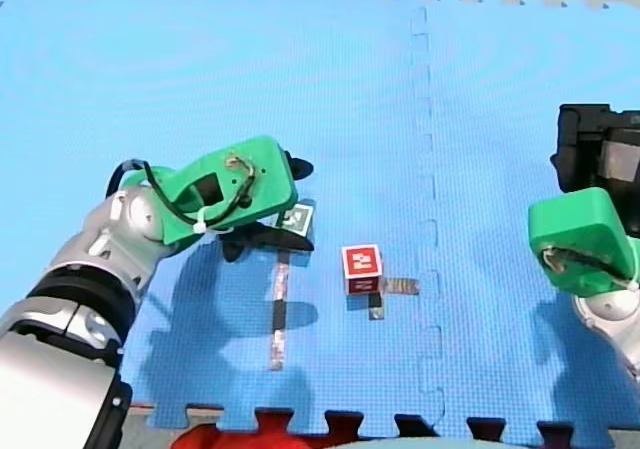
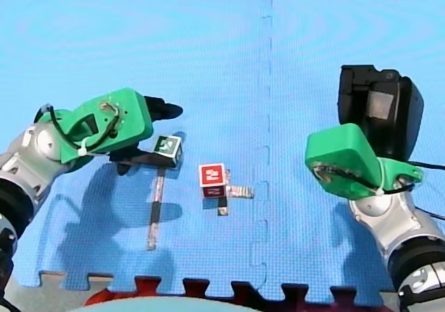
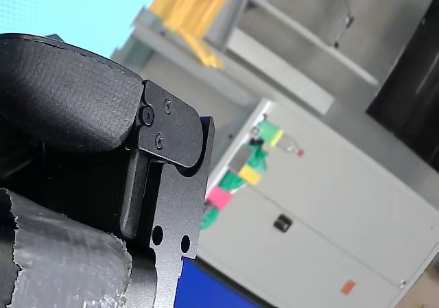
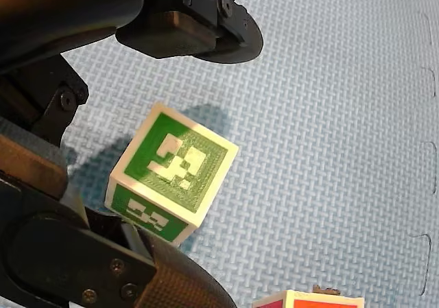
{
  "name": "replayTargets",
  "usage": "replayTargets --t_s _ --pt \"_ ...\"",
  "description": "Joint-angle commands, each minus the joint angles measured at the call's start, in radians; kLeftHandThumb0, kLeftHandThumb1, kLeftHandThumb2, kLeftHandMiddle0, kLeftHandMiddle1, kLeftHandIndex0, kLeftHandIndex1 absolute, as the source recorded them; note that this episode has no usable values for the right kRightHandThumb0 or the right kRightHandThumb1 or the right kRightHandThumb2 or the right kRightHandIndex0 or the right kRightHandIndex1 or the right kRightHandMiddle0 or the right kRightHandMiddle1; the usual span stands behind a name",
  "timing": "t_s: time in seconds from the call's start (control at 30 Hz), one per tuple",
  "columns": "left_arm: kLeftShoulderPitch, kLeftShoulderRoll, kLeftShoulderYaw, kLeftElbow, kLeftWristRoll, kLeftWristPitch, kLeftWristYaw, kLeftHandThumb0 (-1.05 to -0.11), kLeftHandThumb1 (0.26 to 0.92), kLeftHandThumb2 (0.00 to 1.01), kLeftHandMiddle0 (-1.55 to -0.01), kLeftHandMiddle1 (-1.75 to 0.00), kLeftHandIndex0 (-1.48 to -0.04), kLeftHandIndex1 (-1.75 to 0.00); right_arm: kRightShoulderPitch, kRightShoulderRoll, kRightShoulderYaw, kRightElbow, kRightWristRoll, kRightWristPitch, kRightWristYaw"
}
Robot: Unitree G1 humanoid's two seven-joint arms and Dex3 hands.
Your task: Stack cube left
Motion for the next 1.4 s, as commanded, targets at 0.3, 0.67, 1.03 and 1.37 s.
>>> replayTargets --t_s 0.3,0.67,1.03,1.37 --pt "-0.018 0.030 -0.211 0.006 0.255 -0.009 0.200 -0.770 0.761 0.00 -0.95 -1.75 -0.56 -0.04 0.003 -0.010 -0.001 -0.015 -0.001 -0.011 -0.009" --pt "-0.048 0.045 -0.285 0.011 0.330 -0.019 0.287 -0.736 0.775 0.00 -0.90 -1.75 -0.58 -0.03 0.002 -0.010 0.001 -0.016 -0.009 -0.013 -0.020" --pt "-0.039 0.055 -0.285 0.012 0.322 -0.068 0.340 -0.627 0.752 0.00 -0.91 -1.75 -0.84 -0.08 0.005 -0.010 0.002 -0.023 -0.010 -0.023 -0.024" --pt "0.011 0.055 -0.258 0.010 0.295 -0.138 0.508 -0.476 0.783 0.01 -0.95 -1.75 -1.33 -0.04 0.009 -0.006 0.003 -0.026 -0.010 -0.024 -0.026"
